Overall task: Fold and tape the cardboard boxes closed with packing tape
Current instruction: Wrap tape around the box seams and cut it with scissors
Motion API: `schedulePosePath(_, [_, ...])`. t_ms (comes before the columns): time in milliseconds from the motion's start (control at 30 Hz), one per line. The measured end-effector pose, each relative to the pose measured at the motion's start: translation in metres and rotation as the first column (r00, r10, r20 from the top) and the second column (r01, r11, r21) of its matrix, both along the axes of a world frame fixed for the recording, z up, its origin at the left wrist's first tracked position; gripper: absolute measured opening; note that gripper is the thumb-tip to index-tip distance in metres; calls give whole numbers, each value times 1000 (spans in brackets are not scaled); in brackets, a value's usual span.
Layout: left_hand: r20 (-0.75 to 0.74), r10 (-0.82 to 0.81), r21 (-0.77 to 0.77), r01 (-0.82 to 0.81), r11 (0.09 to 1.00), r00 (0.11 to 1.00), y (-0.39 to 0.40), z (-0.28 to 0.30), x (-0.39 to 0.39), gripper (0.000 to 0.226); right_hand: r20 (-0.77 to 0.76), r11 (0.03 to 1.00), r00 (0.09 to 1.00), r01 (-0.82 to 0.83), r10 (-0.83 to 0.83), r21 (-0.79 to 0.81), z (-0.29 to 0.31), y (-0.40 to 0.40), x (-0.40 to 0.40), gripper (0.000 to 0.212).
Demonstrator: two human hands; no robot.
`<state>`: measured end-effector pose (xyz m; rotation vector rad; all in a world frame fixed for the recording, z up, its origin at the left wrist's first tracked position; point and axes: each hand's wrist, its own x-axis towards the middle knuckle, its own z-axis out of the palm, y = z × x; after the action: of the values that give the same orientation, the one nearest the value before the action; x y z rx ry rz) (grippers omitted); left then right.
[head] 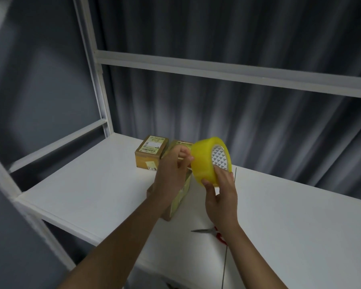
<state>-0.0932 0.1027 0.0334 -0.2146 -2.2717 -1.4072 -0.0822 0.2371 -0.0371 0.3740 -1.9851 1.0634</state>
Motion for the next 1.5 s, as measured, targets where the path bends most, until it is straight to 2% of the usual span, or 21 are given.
schedulePosePath(67, [-30, 32, -47, -34, 998, 999, 2, -4, 3, 20, -30, 1000, 999, 20, -19, 23, -1, 0, 0, 42])
schedulePosePath(167, [-85, 97, -102, -105, 989, 992, 2, -6, 5, 23, -55, 995, 996, 69, -65, 70, 0, -1, 1, 38])
schedulePosePath(367, [23, 76, -24, -75, 997, 997, -4, 5, -2, 14, -47, 989, 997, 70, -64, 130, 8, 3, 0, 36])
schedulePosePath(533, [46, 94, -70, -91, 993, 995, -8, 5, -6, 17, -11, 971, 996, 84, -83, 224, 14, 6, -1, 26])
schedulePosePath(700, [72, 134, -112, -126, 986, 988, -7, 0, -11, 22, 21, 937, 988, 141, -156, 319, 17, 6, 1, 30])
schedulePosePath(833, [114, 154, -203, -129, 971, 981, -8, -3, -15, 25, 28, 909, 982, 164, -189, 382, 19, 5, 3, 32])
schedulePosePath(967, [140, 142, -255, -103, 961, 980, -6, 0, -15, 27, 54, 918, 979, 163, -195, 363, 18, 2, 5, 33])
schedulePosePath(1067, [139, 55, -251, -19, 968, 989, -4, 4, -14, 19, 52, 936, 987, 130, -155, 326, 17, 3, 4, 32])
schedulePosePath(1167, [44, -54, -224, 63, 973, 998, -4, 3, -12, 17, 55, 970, 995, 65, -80, 234, 17, 6, -4, 32])
schedulePosePath(1267, [-67, -96, -268, 75, 961, 993, -5, -1, -9, 26, 132, 993, 991, -2, -14, 118, 13, 10, -9, 39])
schedulePosePath(1400, [117, -142, -165, 160, 973, 983, -8, 9, -10, 27, 215, 997, 977, -31, 15, 71, 14, 8, 0, 55])
schedulePosePath(1500, [52, -119, -173, 126, 977, 992, -8, 10, -15, 19, 248, 993, 969, -33, 4, 114, 19, 9, 7, 66])
